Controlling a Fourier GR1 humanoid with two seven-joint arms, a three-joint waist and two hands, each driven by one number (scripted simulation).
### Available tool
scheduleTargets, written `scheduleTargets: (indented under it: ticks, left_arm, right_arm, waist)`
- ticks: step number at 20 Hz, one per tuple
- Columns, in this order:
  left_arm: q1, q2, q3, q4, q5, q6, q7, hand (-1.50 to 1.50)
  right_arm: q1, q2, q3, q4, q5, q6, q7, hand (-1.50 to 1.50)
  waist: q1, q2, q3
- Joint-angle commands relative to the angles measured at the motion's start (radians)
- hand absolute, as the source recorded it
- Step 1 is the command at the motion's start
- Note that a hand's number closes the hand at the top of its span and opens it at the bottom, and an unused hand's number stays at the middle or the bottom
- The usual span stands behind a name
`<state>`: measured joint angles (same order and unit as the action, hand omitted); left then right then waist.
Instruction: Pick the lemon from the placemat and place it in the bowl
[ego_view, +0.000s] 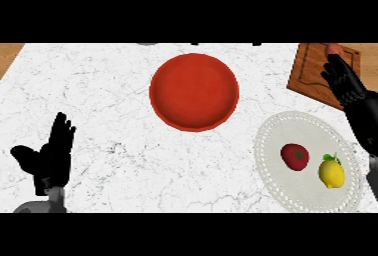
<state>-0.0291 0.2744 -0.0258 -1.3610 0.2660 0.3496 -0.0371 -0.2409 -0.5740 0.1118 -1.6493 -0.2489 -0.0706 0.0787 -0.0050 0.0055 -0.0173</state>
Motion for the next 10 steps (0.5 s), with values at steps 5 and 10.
scheduleTargets:
  ticks: [5, 10]
  left_arm:
    - [-0.189, 0.133, 0.045, -0.097, -0.028, -0.085, -0.055, 0.00]
    - [-0.166, 0.144, 0.057, -0.110, 0.003, -0.121, -0.048, 0.00]
  right_arm:
    - [-0.064, 0.183, 0.096, 0.003, -0.064, 0.040, -0.038, -1.50]
    - [0.090, 0.116, 0.079, -0.008, 0.401, -0.361, -0.128, -1.50]
  waist:
    - [0.027, -0.004, 0.019]
    - [-0.024, -0.017, 0.017]
